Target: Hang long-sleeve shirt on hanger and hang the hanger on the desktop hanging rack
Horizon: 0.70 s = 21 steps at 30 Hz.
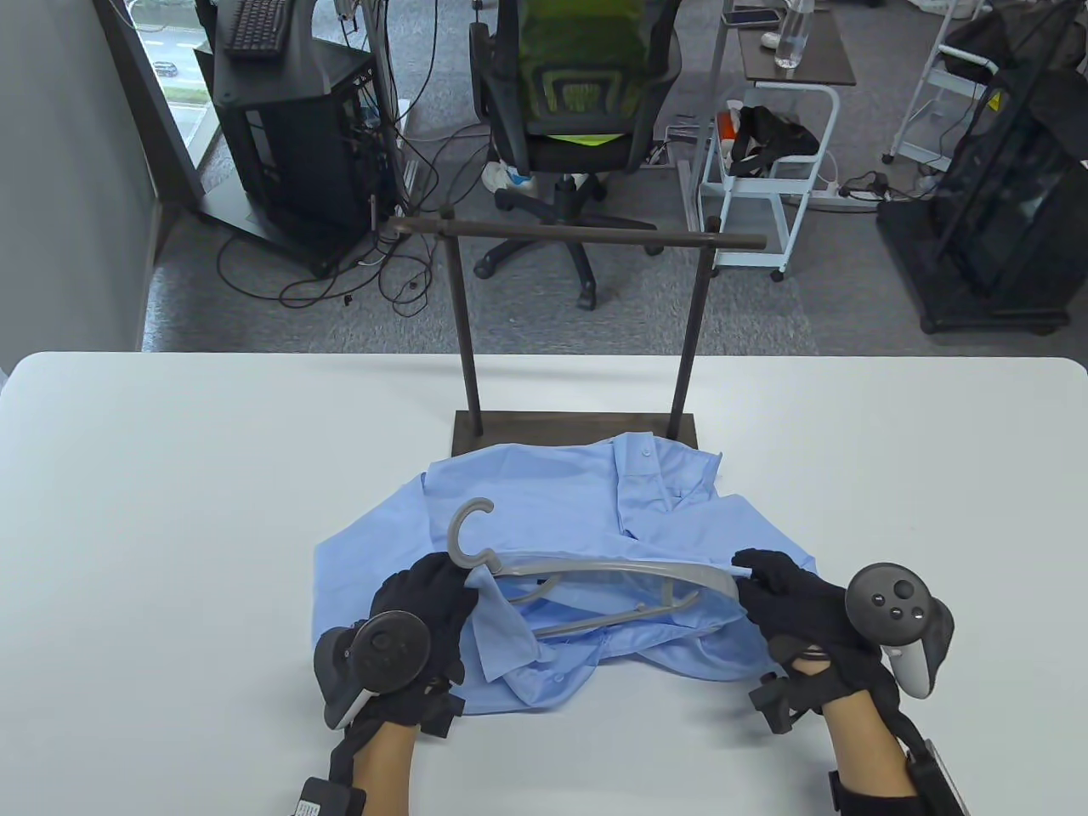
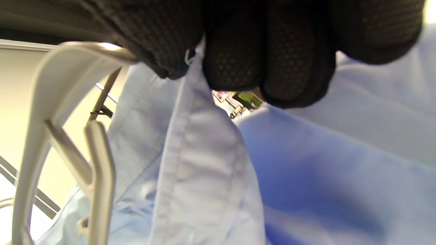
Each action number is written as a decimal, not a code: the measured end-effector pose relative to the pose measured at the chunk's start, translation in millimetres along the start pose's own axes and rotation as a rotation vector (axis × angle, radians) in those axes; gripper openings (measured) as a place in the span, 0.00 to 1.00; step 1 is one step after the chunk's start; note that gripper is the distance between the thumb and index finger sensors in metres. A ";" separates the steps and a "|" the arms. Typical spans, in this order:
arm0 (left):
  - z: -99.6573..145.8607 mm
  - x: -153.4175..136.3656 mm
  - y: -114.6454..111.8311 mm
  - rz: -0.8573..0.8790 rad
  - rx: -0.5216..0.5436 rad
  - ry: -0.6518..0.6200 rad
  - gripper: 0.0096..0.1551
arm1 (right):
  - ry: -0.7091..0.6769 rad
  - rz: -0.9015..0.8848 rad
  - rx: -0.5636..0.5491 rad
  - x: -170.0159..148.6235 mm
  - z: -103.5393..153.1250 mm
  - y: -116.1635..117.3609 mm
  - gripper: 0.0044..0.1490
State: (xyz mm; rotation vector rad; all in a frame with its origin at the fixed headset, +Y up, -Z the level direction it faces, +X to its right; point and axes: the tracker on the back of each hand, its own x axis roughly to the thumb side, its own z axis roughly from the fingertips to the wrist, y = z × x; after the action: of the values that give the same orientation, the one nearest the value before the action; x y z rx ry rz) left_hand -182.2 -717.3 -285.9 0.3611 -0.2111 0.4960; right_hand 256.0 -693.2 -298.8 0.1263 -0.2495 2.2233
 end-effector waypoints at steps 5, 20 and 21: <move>-1.2 2.6 0.8 -0.005 -0.009 -0.024 0.30 | -0.046 0.051 -0.071 10.5 6.2 -1.5 0.28; 0.6 22.0 -17.9 -0.037 0.015 -0.038 0.30 | -0.228 0.109 0.040 52.0 22.5 39.5 0.31; 1.0 24.5 -20.6 -0.018 0.011 -0.032 0.30 | -0.261 0.119 0.083 59.3 26.5 50.5 0.32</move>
State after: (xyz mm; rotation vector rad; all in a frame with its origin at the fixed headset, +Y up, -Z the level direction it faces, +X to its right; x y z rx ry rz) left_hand -150.9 -724.2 -284.0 0.3812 -0.2360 0.4743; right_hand 179.8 -684.0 -269.3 0.4597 -0.3136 2.3344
